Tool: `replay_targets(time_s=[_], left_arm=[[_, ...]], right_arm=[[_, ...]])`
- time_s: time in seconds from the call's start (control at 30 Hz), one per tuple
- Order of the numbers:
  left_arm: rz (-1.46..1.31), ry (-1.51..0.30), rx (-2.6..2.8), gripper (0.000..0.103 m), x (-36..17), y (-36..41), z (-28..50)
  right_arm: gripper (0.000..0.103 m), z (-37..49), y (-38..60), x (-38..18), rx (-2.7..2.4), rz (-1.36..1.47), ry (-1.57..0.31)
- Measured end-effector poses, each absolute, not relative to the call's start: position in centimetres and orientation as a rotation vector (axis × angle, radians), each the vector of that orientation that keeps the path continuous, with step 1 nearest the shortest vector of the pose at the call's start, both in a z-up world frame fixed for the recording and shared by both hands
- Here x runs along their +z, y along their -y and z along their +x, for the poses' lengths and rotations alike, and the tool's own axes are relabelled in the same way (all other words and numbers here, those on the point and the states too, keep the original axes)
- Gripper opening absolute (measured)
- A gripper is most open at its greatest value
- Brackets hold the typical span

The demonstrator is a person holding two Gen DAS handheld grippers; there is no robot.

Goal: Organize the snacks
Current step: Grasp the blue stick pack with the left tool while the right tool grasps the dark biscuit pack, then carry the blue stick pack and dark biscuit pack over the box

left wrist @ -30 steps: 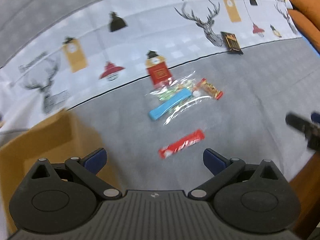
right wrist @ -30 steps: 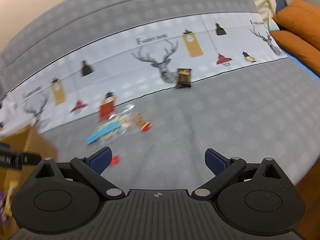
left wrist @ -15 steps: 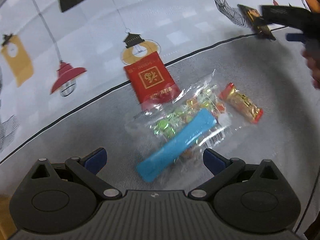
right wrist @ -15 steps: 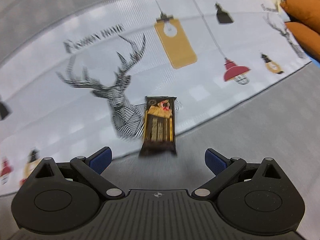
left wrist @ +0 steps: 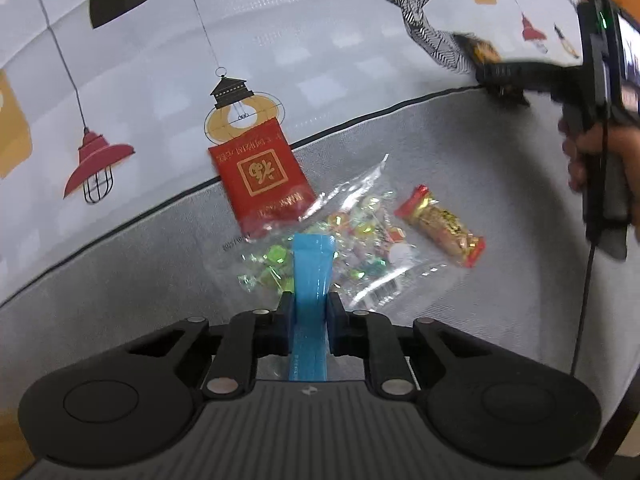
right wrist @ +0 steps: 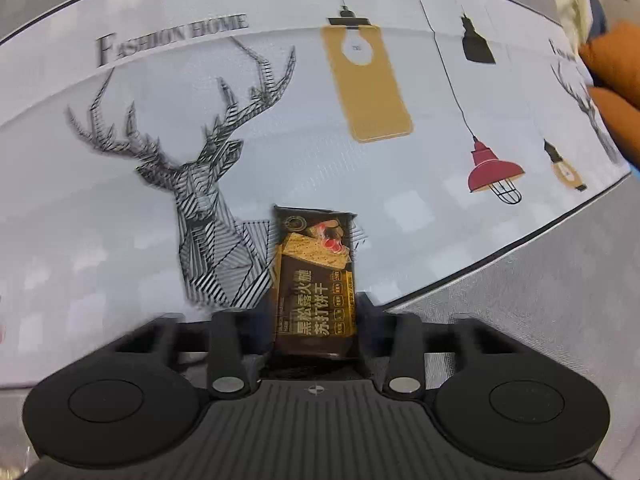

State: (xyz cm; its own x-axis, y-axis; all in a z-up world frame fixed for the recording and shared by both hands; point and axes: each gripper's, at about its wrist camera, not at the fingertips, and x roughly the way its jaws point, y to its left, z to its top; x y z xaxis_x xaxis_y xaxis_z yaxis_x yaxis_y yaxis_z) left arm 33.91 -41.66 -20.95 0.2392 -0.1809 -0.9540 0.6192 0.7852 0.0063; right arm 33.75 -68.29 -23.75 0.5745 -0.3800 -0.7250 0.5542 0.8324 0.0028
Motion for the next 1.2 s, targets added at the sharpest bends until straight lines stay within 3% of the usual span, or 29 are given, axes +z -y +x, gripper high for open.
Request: replay_targets(time_s=[0.2, 0.7, 1.2], left_arm=[[0.339, -1.175, -0.564, 0.015, -17.0, 39.8, 30.5], [0.185, -1.036, -0.542, 0.015, -2.8, 27.6, 13.2], [0.141, -0.914, -0.336, 0.015, 2.9, 10.8, -0.9]], right_arm=[[0.042, 29.8, 65.7, -21.8, -0.519, 0.298, -0.799], [0.042, 12.6, 49.3, -8.6, -0.221, 0.471, -0.787], [0.042, -2.3, 29.7, -1.0, 0.072, 0.368, -0.753]])
